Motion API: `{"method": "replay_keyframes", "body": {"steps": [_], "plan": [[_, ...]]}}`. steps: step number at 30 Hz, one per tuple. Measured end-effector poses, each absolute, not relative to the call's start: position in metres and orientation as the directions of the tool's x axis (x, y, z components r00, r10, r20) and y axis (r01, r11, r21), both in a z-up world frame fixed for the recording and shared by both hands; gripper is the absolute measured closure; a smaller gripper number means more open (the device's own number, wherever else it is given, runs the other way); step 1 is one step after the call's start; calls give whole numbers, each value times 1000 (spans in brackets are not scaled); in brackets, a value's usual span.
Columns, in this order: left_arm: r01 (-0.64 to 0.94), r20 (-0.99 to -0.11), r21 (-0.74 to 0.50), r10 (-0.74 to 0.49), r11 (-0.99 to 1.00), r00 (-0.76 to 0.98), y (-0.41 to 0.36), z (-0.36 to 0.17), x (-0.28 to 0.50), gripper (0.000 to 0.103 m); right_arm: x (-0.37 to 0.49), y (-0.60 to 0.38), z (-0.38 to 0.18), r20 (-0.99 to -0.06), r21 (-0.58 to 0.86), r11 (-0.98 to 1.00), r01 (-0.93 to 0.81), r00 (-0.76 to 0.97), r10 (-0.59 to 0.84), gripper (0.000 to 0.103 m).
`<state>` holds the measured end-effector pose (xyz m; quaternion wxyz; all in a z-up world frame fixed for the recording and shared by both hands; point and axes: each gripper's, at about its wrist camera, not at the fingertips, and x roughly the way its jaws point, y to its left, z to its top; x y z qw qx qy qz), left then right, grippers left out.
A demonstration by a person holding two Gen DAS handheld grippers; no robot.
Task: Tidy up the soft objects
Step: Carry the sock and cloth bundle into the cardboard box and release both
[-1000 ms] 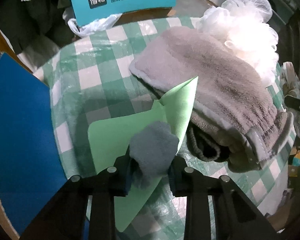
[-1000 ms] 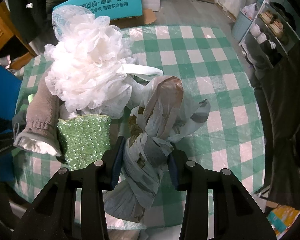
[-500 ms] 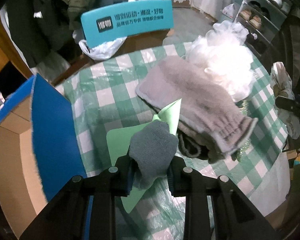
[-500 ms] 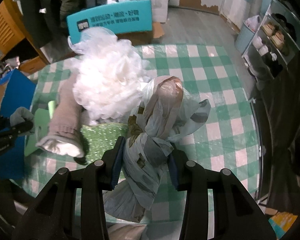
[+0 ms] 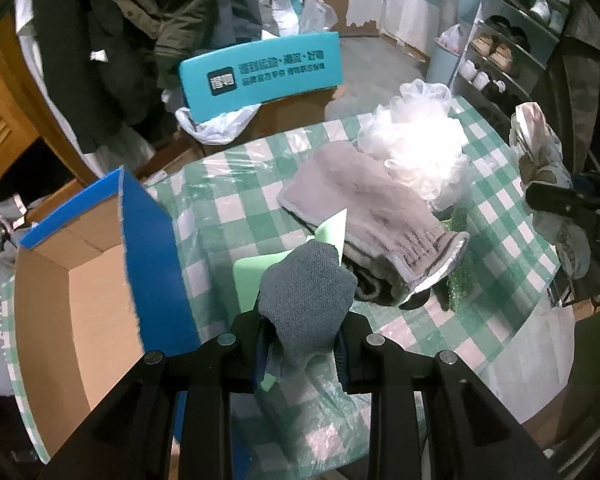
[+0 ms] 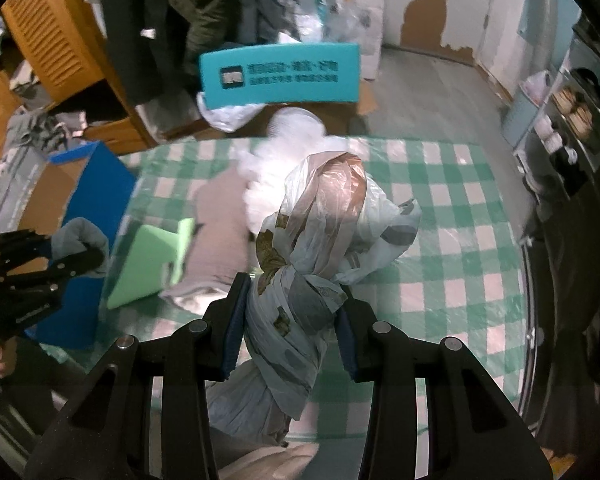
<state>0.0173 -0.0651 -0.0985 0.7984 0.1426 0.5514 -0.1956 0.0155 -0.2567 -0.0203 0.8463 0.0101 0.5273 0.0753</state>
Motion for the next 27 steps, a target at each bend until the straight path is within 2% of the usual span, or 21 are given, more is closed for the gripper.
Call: {"method": "replay_keyframes", "body": {"steps": [17, 27], "plan": [[391, -916, 35, -127, 920, 381, -11, -64, 8, 76, 24, -168, -4, -872, 159, 947, -280, 411, 267, 64], [304, -909, 53, -80, 951, 409, 38, -63, 10, 76, 33, -103, -7, -868, 191, 909, -369, 369, 332, 64]]}}
